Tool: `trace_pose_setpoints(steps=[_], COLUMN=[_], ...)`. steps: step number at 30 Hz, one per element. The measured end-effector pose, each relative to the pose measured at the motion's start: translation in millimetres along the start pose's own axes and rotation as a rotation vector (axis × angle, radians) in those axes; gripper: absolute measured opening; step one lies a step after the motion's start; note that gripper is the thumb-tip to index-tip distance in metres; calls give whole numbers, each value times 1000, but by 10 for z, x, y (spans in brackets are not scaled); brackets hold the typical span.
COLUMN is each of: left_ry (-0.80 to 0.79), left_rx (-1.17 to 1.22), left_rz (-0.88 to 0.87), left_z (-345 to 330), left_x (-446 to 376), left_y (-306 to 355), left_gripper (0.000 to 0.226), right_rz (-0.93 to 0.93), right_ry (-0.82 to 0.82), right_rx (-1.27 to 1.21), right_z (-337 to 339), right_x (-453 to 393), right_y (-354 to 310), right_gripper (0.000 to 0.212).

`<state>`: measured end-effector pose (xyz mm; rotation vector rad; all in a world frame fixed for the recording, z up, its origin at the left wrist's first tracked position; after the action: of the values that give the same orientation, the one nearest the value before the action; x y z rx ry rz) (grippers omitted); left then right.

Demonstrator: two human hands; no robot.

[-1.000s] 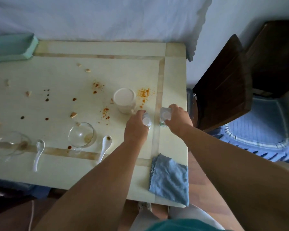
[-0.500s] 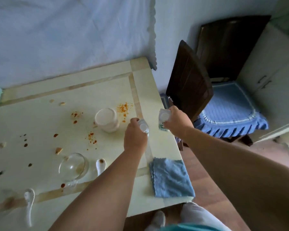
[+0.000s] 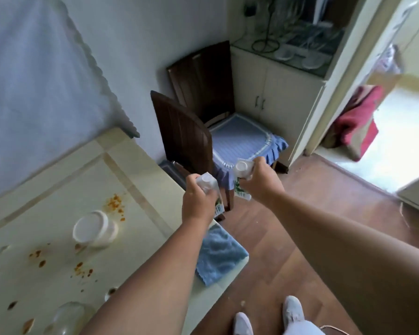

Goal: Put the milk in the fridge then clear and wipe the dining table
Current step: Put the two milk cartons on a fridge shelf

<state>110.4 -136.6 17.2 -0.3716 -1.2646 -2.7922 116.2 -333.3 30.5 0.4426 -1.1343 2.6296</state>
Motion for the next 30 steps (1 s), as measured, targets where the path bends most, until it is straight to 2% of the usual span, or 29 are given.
trace_pose_setpoints(steps=[6, 9, 11, 16, 20, 26, 30], left_ry=[-201, -298, -369, -557, -693, -829, -906], left_rx=[62, 79, 144, 332, 473, 552, 604], left_rz=[-33, -51, -54, -41, -49, -3, -1], left_z=[-710, -1146, -1459, -2170, -2662, -3341, -3866], left_x=[-39, 0, 95, 437, 812, 1349, 1718], left_y=[557, 930, 1197, 1768, 2255, 2663, 3048], left_gripper=[49, 44, 40, 45, 37, 41, 48], right_rz=[-100, -125, -146, -199, -212, -230, -264], right_ry=[132, 212, 236, 321, 419, 498, 642], right_rx=[-104, -230, -350, -534, -728, -795, -836], right_z=[675, 1003, 1200, 1721, 2081, 2471, 2876], right_x=[359, 606, 807, 1383, 1834, 2351, 2798], right_y=[662, 1045, 1342, 2003, 2584, 3255, 3739], right_gripper=[36, 39, 45, 41, 44, 38, 36])
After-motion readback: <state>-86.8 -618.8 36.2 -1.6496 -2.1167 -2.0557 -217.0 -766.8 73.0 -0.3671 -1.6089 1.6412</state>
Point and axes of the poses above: each hand's wrist, its own x-axis away from the middle knuckle, its own z-axis out of the back of the hand, y = z × x, the point moved 7 cm from there along -x, towards the middle knuckle, and after that the axes turned 14 degrees about -y, right-handed, at the moved point
